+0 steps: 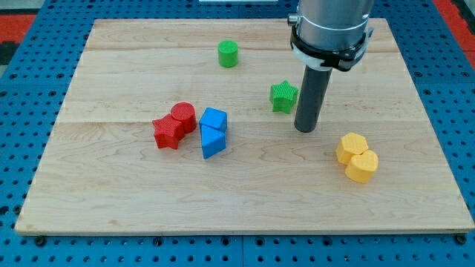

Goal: Slightly push the green star towards top

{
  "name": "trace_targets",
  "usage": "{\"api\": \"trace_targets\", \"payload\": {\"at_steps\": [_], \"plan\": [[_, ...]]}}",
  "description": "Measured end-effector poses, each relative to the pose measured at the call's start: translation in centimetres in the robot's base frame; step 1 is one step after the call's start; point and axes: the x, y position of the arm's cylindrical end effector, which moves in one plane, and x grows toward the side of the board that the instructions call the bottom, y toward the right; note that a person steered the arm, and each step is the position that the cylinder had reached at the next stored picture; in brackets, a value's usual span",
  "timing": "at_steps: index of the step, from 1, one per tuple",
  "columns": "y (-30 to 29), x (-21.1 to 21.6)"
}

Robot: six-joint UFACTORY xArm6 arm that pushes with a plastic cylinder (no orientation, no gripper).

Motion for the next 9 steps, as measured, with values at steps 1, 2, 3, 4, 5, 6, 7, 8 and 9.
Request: {"api": "trace_targets", "payload": {"at_steps": [1,2,3,4,5,6,7,8,9], "plan": [[0.0,0.0],[0.0,0.0],[0.1,-0.5],[0.1,-1.4],[-2.3,-1.2],[-5.1,0.3],[-4.8,-2.7],[-4.1,-5.0],[-4.2,-6.0]]}}
